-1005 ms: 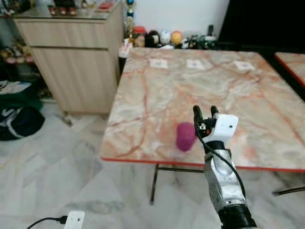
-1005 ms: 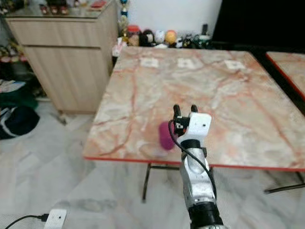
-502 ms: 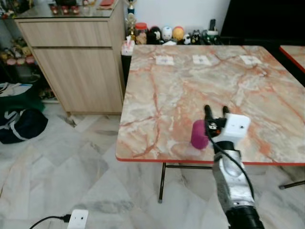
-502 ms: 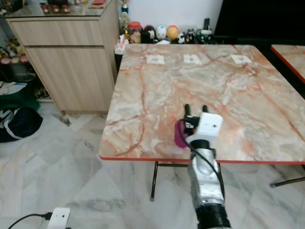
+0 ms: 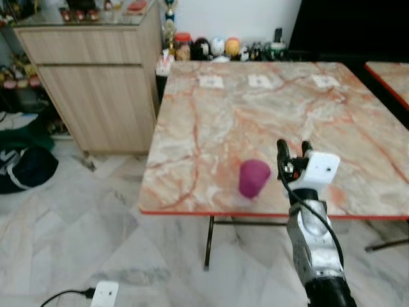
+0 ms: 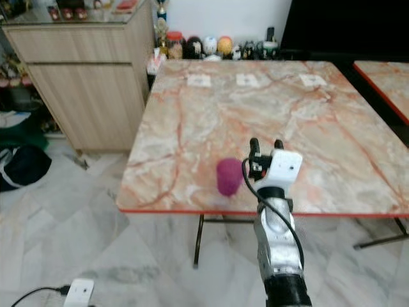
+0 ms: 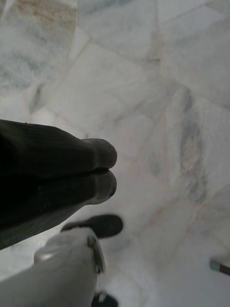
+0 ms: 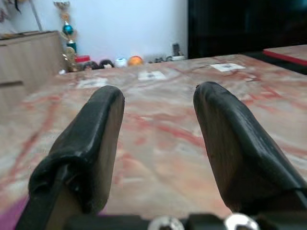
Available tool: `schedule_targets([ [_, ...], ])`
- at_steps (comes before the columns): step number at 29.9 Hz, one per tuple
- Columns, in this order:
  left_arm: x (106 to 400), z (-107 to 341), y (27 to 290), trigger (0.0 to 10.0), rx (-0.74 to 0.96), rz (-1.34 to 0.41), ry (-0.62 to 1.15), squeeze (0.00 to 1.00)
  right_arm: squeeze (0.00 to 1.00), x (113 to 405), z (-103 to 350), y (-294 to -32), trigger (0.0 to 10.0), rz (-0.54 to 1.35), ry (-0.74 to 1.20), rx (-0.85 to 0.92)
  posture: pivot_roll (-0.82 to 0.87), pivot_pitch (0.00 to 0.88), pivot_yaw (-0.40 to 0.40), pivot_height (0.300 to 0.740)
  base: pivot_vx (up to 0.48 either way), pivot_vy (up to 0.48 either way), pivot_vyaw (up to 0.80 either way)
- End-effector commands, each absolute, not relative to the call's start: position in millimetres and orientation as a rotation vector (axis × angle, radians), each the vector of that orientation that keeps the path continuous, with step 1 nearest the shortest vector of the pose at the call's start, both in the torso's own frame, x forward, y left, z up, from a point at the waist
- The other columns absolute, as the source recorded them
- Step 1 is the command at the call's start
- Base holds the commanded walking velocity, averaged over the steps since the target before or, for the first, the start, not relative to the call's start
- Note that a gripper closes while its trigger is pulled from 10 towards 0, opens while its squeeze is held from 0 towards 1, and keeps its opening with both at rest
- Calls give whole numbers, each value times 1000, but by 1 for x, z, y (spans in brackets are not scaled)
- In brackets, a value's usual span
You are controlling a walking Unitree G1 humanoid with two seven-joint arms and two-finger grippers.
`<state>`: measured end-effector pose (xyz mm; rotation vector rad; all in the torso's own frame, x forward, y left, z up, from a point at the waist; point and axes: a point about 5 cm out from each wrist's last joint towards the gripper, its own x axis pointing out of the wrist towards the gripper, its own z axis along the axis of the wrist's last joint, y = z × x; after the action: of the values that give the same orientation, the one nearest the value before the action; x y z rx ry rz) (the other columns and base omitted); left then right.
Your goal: Setting the table
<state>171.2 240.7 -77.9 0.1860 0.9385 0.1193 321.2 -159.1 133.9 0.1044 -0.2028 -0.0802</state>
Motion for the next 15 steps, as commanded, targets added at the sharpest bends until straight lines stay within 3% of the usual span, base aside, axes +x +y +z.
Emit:
schedule_targets([
  [1, 165, -80, 244, 10000, 192, 129, 963, 0, 0, 320, 138, -157, 10000, -75, -208, 106, 33, 18, -13, 740, 0, 0, 0],
  [8, 165, -80, 244, 10000, 190, 130, 962, 0, 0, 315, 132, -157, 10000, -55, -114, 70, 34, 19, -14, 740, 0, 0, 0],
  [15, 165, -80, 244, 10000, 192, 131, 963, 0, 0, 296, 145, -155, 10000, -57, -58, 151, 33, 20, -21, 740, 0, 0, 0],
])
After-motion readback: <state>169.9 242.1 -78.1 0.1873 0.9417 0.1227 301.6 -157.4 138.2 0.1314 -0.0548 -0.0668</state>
